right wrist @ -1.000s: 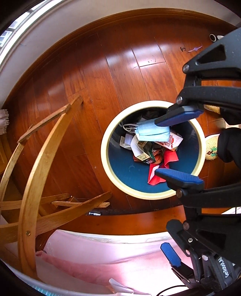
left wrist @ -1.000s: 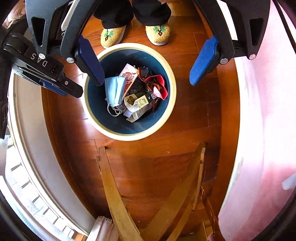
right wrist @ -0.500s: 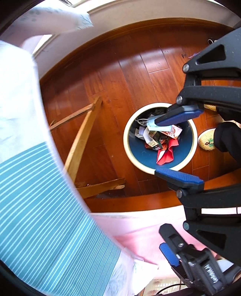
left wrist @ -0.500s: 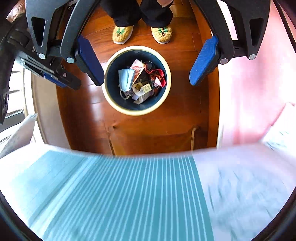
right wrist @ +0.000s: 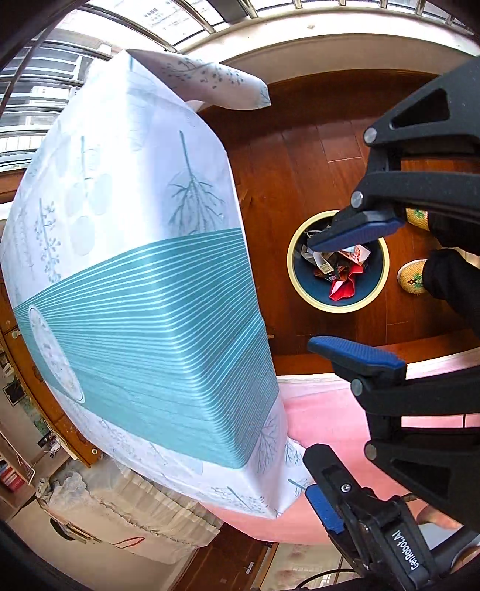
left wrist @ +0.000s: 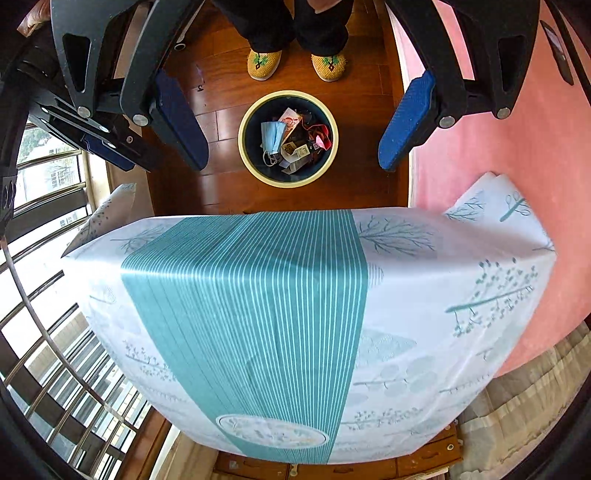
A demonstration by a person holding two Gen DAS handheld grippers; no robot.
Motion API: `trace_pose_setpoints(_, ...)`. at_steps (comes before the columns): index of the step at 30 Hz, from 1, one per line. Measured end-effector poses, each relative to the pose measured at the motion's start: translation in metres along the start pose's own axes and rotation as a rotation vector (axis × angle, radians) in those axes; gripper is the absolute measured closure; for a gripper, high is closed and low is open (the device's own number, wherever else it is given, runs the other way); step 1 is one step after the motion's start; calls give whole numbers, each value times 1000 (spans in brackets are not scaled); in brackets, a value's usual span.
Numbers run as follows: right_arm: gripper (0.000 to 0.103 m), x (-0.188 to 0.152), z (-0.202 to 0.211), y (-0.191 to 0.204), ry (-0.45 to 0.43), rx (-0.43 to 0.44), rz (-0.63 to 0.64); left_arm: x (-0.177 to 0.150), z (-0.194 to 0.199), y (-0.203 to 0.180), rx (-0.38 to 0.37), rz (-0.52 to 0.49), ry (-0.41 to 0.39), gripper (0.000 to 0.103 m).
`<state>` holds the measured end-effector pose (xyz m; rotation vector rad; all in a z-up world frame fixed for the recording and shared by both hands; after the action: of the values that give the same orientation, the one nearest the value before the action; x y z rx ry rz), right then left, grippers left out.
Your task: Collect trash
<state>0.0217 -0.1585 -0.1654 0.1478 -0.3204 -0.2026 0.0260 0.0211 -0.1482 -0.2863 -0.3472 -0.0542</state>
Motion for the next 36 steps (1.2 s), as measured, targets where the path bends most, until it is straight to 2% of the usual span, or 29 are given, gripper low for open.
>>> trace_pose_setpoints(8, 55, 28, 78, 23, -60, -4, 72, 34, 75, -16, 43, 14, -92, 11)
trace_pose_setpoints(15, 55, 43, 126, 39, -121, 0, 109, 38, 109, -15, 79, 38, -135, 11)
trace_pose_setpoints(19, 55, 44, 140, 49, -160, -20, 158, 31, 125, -21, 89, 31, -158, 11)
trace_pose_setpoints(27, 55, 52, 155, 52, -206, -21, 157, 38, 149, -28, 115, 12, -224, 11)
trace_pose_setpoints(36, 55, 56, 163, 63, -249, -35, 191, 46, 156, -31, 119, -4, -255, 11)
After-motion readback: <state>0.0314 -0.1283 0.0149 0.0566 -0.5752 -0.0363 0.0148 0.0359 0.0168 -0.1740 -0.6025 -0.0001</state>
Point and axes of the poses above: each gripper's, at about its wrist camera, not at the fingertips, and z roughly against the way its jaws point, y to its left, x to its top, the point moved 2 cm from there along -z, roughly the way its jaws point, and after that the axes turned 9 degrees about -x, right-handed, at the moved point
